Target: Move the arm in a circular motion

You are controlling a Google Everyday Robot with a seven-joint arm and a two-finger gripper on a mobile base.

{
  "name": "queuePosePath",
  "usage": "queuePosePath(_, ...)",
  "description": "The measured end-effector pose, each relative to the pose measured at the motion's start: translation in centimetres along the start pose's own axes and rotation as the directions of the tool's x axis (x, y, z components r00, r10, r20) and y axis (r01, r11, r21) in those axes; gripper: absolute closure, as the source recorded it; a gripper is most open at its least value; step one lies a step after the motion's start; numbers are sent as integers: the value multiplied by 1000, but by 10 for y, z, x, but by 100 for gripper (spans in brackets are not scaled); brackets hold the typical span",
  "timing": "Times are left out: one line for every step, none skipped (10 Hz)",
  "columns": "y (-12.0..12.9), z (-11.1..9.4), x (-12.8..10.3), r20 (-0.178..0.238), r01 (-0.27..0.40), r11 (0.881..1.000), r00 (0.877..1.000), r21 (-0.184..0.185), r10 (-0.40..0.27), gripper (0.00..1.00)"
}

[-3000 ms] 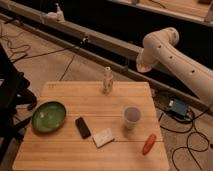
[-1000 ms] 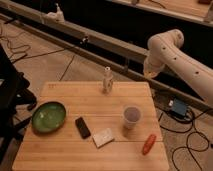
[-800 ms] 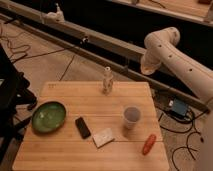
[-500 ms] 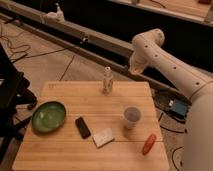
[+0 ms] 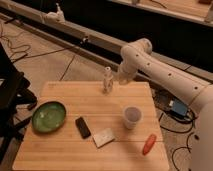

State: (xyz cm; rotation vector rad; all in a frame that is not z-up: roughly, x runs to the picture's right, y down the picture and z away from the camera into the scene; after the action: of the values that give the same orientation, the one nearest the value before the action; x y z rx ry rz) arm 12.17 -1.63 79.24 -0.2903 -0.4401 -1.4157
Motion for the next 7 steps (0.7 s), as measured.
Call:
queuePosePath(16, -5, -10, 5, -24, 1000, 1000, -12, 24, 100)
queuePosePath(30, -11, -16, 5, -52, 998, 999, -26, 52, 100)
queuePosePath(54, -21, -14, -16, -102, 993, 995, -53, 101, 100)
queuePosePath(78, -31, -9, -45, -152, 985, 988, -85, 148, 100)
queuePosePath(110, -45, 4, -96, -220, 968, 973, -125, 209, 100)
queuePosePath(129, -55, 19, -135, -270, 951, 959, -152, 250, 100)
queuePosePath(138, -59, 30, -155, -293, 941, 951, -169, 268, 100)
